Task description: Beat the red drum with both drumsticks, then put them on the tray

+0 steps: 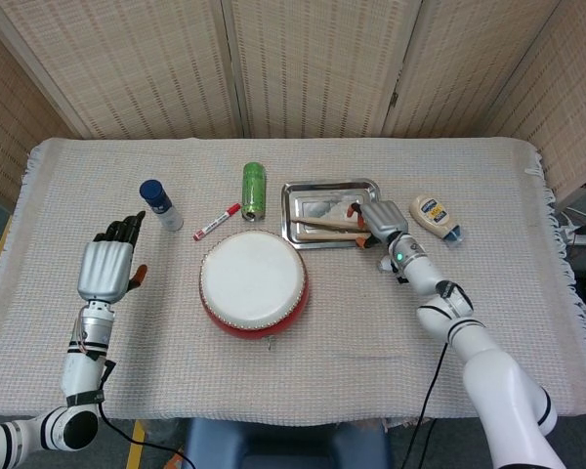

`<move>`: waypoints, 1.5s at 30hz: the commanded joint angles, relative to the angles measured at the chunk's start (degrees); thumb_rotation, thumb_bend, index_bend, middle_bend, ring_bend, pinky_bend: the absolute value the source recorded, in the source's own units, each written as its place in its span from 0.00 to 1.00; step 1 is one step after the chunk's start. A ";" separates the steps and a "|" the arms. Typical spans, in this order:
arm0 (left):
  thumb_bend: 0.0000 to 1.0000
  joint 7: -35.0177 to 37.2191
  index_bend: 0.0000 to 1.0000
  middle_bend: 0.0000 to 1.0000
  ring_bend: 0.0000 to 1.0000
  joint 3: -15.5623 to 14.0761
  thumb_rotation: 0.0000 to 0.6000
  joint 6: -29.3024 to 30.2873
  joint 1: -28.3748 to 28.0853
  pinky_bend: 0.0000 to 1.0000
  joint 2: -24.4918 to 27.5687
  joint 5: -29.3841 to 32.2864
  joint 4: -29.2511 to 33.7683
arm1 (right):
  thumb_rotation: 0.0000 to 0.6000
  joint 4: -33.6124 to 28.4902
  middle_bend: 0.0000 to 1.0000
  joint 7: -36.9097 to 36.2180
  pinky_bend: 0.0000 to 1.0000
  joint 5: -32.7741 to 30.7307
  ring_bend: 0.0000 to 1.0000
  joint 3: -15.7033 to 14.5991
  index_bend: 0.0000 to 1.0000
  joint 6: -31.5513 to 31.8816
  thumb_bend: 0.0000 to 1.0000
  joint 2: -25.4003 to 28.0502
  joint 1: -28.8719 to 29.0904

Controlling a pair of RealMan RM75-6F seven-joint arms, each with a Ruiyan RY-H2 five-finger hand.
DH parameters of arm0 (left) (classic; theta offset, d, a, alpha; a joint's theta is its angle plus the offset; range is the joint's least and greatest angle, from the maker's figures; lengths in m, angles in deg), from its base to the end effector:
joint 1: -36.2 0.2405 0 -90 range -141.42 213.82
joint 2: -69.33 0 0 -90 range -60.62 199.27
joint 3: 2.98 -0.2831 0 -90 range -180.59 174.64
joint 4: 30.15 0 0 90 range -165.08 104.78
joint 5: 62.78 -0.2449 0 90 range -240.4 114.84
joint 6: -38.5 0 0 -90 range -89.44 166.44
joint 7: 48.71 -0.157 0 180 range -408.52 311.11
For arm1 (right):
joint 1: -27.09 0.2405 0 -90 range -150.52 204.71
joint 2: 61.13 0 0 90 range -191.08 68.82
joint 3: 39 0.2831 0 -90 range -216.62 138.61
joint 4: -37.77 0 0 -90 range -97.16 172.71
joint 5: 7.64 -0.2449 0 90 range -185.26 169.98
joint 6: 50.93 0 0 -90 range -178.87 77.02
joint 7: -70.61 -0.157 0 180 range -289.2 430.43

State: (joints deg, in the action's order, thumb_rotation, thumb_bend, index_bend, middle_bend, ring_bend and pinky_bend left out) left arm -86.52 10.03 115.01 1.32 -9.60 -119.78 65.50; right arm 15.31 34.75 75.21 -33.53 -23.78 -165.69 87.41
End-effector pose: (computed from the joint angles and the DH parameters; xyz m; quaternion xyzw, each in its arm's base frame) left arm -0.2035 0.3730 0.0580 -0.6382 -0.3002 -0.3462 0.6186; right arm -0.2183 -0.5527 -0.0479 0.7255 -0.4441 0.2948 0.4352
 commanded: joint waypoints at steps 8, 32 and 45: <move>0.32 1.89 0.00 0.13 0.16 0.26 1.00 0.06 0.86 0.37 1.98 -0.92 0.29 | 1.00 -11.58 0.38 5.61 0.37 -0.79 0.22 2.00 0.32 10.46 0.25 9.38 -3.52; 0.33 22.12 0.06 0.17 0.18 -6.58 1.00 5.66 14.96 0.30 8.96 -9.87 -0.71 | 1.00 -64.24 0.12 31.15 0.15 0.67 0.00 -5.83 0.00 52.80 0.25 41.98 -40.00; 0.33 22.11 0.07 0.17 0.18 -11.71 1.00 13.03 22.29 0.27 8.19 -19.37 0.62 | 1.00 -65.44 0.12 33.35 0.13 5.15 0.00 -8.67 0.00 65.36 0.25 38.81 -51.81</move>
State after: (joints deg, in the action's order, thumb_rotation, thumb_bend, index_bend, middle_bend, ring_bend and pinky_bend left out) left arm -64.09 -1.41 127.59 23.19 -1.11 -138.70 65.95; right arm -49.73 67.31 80.50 -42.14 41.04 -126.50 36.43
